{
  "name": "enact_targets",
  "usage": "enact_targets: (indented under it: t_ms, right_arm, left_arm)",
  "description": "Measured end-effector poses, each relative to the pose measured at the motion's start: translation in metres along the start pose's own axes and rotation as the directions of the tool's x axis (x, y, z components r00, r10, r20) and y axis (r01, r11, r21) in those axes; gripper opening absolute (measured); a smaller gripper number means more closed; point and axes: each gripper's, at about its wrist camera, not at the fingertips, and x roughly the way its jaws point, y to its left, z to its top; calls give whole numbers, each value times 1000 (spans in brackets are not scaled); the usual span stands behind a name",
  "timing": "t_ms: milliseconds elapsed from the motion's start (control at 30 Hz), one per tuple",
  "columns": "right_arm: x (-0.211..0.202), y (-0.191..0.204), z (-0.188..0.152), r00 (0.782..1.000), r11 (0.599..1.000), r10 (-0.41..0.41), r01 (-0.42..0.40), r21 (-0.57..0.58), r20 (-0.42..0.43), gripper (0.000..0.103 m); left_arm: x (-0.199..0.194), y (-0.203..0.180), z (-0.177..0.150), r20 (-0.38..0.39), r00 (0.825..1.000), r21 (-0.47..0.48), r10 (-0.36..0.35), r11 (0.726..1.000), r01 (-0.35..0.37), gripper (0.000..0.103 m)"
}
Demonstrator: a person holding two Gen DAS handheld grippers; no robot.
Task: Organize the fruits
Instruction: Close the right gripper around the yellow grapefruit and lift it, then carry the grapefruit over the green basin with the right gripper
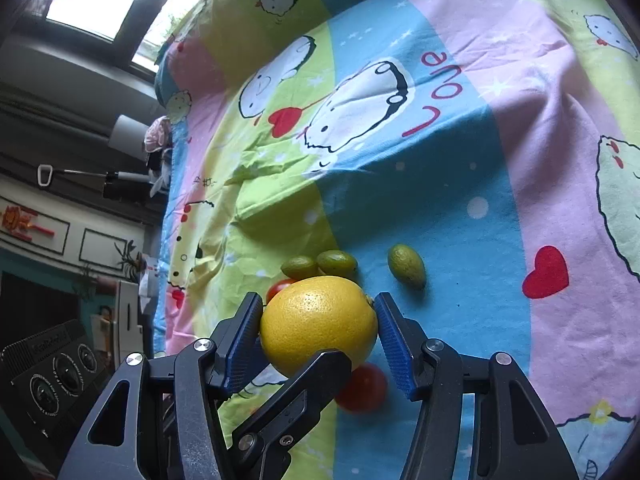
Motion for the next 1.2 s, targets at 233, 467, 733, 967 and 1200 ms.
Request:
enact_targets:
  t_ms: [233, 467, 733, 967, 1200]
  right_arm:
    - [-24, 11, -5, 997, 999, 41, -39, -26, 60, 60]
    - [-51, 19, -17, 990, 996, 67, -60, -58, 125, 60]
    - [-78, 22, -26, 978, 994, 89, -75, -78, 190, 60]
    - [-101, 21, -34, 967, 994, 84, -64, -91, 241, 60]
    - [-119, 18, -42, 958, 994, 75, -50, -97, 278, 60]
  left_arm:
    - [-21, -17, 0, 60, 998, 45, 11, 999, -14, 54]
    - [-39, -36, -4, 108, 994, 103, 4, 995, -15, 54]
    - [-56, -55, -7, 154, 988, 151, -12, 989, -11, 54]
    - [-64, -74, -12, 178, 983, 189, -44, 982, 10, 54]
    - [-70, -90, -17, 188, 979, 219, -71, 975, 29, 54]
